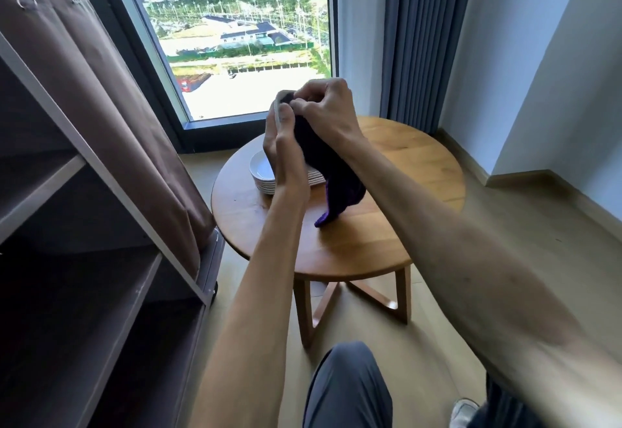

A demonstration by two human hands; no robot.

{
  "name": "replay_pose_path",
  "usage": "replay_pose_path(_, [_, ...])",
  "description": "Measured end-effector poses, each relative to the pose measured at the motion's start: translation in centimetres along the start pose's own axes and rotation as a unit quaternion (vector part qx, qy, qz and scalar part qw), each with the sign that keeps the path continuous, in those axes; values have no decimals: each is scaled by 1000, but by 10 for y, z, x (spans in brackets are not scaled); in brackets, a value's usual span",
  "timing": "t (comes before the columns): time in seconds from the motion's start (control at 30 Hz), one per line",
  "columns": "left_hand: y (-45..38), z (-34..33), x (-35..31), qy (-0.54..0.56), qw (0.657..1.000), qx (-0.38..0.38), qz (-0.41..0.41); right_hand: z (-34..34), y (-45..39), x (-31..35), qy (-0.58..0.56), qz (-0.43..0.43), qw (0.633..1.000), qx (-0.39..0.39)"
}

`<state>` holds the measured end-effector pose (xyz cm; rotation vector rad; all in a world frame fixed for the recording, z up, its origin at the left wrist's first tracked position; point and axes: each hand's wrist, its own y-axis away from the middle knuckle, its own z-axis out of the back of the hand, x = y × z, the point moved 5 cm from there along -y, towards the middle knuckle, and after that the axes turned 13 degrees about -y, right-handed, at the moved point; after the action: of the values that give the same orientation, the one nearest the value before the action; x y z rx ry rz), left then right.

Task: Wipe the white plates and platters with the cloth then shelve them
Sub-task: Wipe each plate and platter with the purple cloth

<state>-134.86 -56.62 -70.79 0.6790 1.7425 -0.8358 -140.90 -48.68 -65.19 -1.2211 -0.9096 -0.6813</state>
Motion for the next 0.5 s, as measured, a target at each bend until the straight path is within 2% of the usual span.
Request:
replay_pose_path(0.07, [-3, -3, 1, 35, 999, 14, 28, -5, 3, 8, -36, -15, 998, 56])
replay_pose_path(0.23, [-20, 4, 12, 134, 984, 35, 113, -20, 22, 11, -5, -44, 987, 152])
replay_pose_path(0.4, [-11, 18, 38, 217, 956, 12, 199, -24, 40, -18, 75, -110, 982, 134])
replay_pose_path(0.5, [-4, 27, 42, 251, 953, -22, 169, -21, 53, -43, 84, -156, 982, 67])
